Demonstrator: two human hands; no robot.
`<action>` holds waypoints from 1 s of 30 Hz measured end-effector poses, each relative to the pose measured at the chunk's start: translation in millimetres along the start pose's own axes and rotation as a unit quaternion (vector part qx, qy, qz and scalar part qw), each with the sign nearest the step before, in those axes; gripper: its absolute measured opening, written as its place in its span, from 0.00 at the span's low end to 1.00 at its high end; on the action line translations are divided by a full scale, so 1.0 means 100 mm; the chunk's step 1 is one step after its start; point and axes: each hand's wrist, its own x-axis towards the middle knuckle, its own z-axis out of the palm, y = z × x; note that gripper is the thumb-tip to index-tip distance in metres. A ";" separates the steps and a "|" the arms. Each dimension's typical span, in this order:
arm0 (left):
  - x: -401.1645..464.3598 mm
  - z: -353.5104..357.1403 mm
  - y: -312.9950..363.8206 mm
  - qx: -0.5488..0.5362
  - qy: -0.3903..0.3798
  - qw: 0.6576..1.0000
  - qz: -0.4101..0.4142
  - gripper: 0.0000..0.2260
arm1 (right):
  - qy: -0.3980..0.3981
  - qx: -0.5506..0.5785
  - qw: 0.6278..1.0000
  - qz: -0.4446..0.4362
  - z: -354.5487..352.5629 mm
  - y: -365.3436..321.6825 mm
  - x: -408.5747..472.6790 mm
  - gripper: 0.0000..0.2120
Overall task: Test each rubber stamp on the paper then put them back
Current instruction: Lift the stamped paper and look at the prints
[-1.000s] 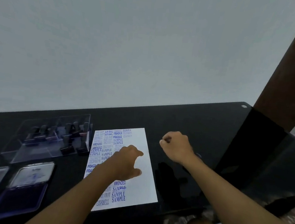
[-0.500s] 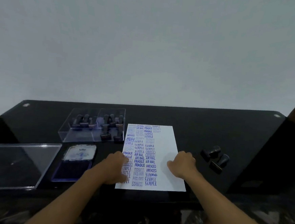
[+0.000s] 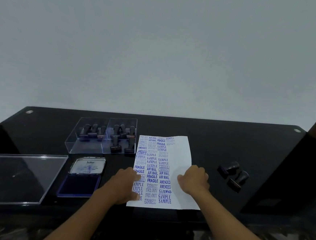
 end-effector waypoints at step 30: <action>0.02 -0.08 0.06 -0.224 0.151 0.961 -0.066 0.11 | -0.018 0.336 0.936 -0.106 -0.36 0.22 0.12 0.17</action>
